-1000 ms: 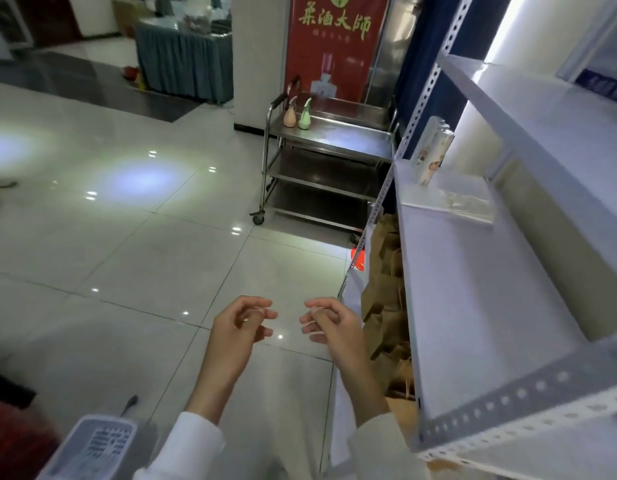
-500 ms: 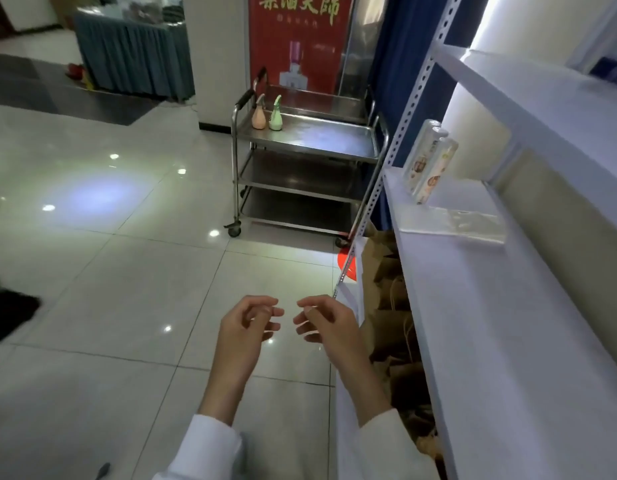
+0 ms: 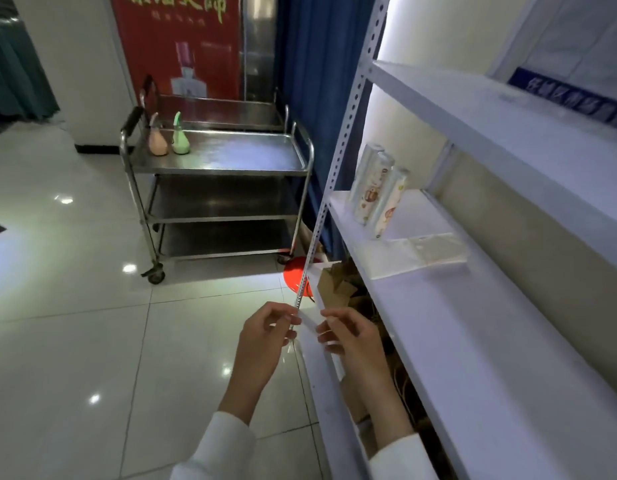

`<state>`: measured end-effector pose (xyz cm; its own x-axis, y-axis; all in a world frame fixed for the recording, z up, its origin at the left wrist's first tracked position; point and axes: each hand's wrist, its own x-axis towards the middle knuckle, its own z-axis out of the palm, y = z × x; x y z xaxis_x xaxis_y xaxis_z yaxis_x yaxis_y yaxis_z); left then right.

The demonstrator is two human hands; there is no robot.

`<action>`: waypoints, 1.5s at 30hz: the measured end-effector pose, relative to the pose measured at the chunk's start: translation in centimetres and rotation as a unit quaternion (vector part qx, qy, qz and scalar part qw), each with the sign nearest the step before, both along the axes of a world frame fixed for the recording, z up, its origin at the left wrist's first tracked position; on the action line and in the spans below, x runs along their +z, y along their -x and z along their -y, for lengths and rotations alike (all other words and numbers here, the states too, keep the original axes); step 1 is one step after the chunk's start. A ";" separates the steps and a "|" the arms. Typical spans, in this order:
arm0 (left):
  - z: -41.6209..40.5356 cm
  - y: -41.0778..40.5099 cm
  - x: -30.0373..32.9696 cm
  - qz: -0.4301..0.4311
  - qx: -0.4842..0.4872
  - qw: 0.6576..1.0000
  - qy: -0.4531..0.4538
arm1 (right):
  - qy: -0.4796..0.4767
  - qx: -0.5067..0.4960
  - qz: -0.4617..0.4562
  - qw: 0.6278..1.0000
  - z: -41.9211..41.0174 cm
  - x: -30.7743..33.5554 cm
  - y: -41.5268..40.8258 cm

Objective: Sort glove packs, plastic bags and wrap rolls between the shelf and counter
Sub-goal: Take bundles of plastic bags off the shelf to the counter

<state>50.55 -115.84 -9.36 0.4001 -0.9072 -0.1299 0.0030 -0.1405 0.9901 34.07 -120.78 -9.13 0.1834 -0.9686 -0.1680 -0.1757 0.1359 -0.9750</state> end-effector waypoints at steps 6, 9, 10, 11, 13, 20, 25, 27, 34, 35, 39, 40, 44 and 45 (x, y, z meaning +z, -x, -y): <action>8.4 2.4 -0.3 0.058 -0.100 0.993 0.007 | 0.006 -0.111 0.003 0.994 5.0 -0.4 3.0; 12.5 4.1 -0.3 0.095 -0.144 0.985 0.022 | 0.002 -0.169 0.036 0.985 8.2 -0.7 5.0; 13.9 4.7 -0.1 0.103 -0.156 0.982 0.022 | -0.001 -0.191 0.050 0.980 9.3 -0.6 5.7; 15.2 5.3 0.1 0.111 -0.169 0.979 0.023 | -0.002 -0.211 0.063 0.975 10.3 -0.5 6.3; 18.0 6.5 0.7 0.126 -0.202 0.971 0.030 | -0.005 -0.248 0.086 0.965 12.4 -0.6 7.5; 26.4 11.3 2.0 0.218 -0.273 0.931 0.103 | -0.028 -0.393 0.077 0.916 18.2 -1.4 10.1; 31.3 14.3 1.2 0.293 -0.344 0.880 0.146 | -0.047 -0.431 0.084 0.897 19.9 -1.2 10.5; 32.8 15.4 0.5 0.344 -0.373 0.853 0.118 | -0.061 -0.434 0.160 0.884 20.3 -1.2 10.4; 35.9 16.4 -0.9 0.445 -0.470 0.762 0.037 | -0.056 -0.464 0.249 0.848 22.4 0.1 9.4; 36.2 16.4 -0.6 0.441 -0.478 0.759 0.030 | -0.065 -0.476 0.226 0.847 22.6 0.1 9.1; 36.5 16.4 1.1 0.411 -0.479 0.776 0.017 | -0.098 -0.504 0.181 0.839 23.5 0.3 8.9; 36.5 16.2 1.4 0.391 -0.482 0.784 0.019 | -0.104 -0.508 0.168 0.838 23.6 0.3 8.8; 35.6 15.0 2.1 0.234 -0.502 0.833 0.007 | -0.083 -0.528 0.124 0.836 22.3 0.2 8.0; 35.4 14.9 2.2 0.197 -0.509 0.838 0.004 | -0.076 -0.538 0.119 0.831 21.7 0.3 7.9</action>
